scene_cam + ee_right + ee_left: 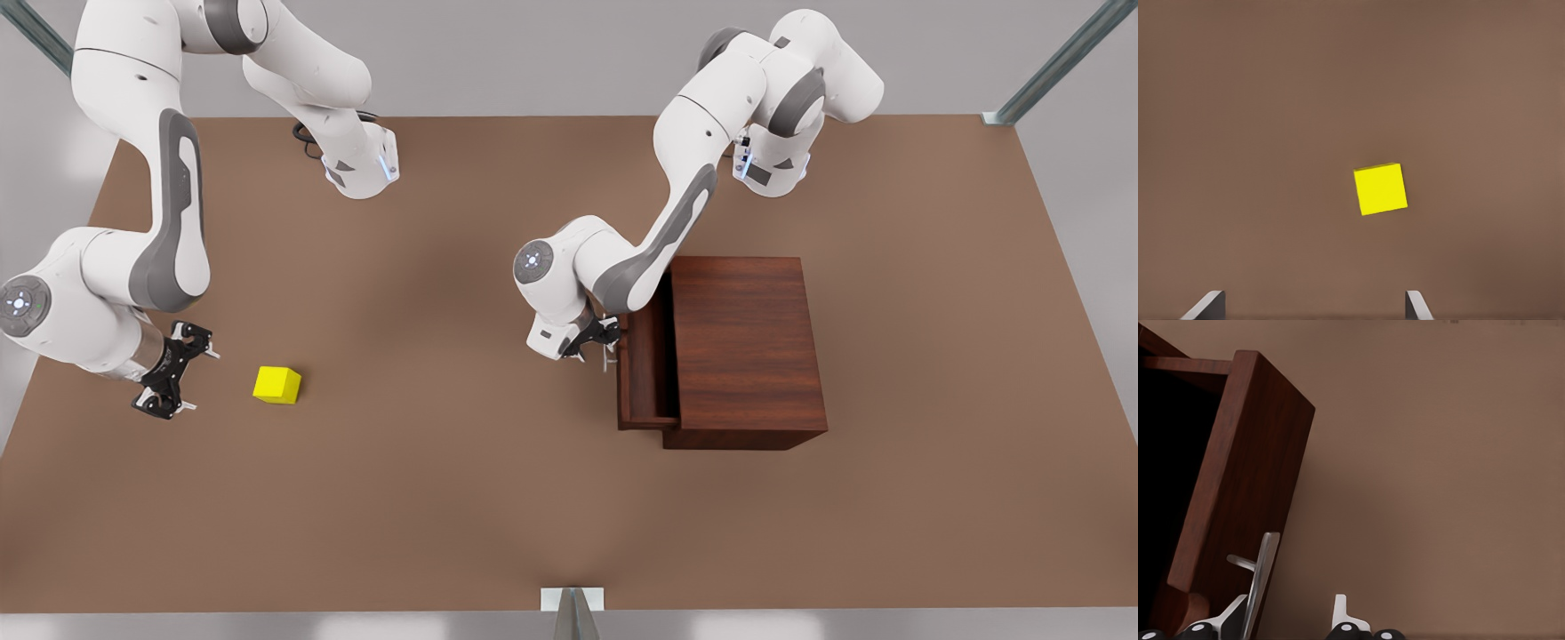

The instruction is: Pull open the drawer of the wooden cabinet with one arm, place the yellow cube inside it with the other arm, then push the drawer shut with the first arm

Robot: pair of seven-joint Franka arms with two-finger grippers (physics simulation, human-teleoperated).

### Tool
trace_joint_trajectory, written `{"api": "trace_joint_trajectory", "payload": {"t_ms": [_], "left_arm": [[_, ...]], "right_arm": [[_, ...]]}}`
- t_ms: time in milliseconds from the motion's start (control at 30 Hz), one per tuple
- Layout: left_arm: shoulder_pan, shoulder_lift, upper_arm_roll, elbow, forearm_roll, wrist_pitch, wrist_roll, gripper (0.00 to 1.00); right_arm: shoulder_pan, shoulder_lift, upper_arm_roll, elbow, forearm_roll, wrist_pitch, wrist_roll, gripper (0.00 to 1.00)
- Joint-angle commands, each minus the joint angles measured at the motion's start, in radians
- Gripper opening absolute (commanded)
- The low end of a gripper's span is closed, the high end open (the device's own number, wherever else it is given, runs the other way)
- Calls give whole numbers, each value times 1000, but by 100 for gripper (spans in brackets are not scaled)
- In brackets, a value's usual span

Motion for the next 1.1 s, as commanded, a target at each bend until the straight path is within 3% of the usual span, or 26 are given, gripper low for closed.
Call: {"api": "trace_joint_trajectory", "payload": {"t_ms": [0,767,933,1067], "left_arm": [[-1,-1,-1,2,-6,0,-38,100],[-6,8,-27,20,-86,49,-71,100],[-14,18,-36,25,-86,95,-114,100],[-14,43,-47,79,-86,76,-137,100]], "right_arm": [[12,3,1,-2,0,0,19,100],[86,60,-1,-17,-40,17,34,100],[41,-25,-5,-286,-49,350,30,100],[40,0,-5,-293,-46,414,34,100]]}}
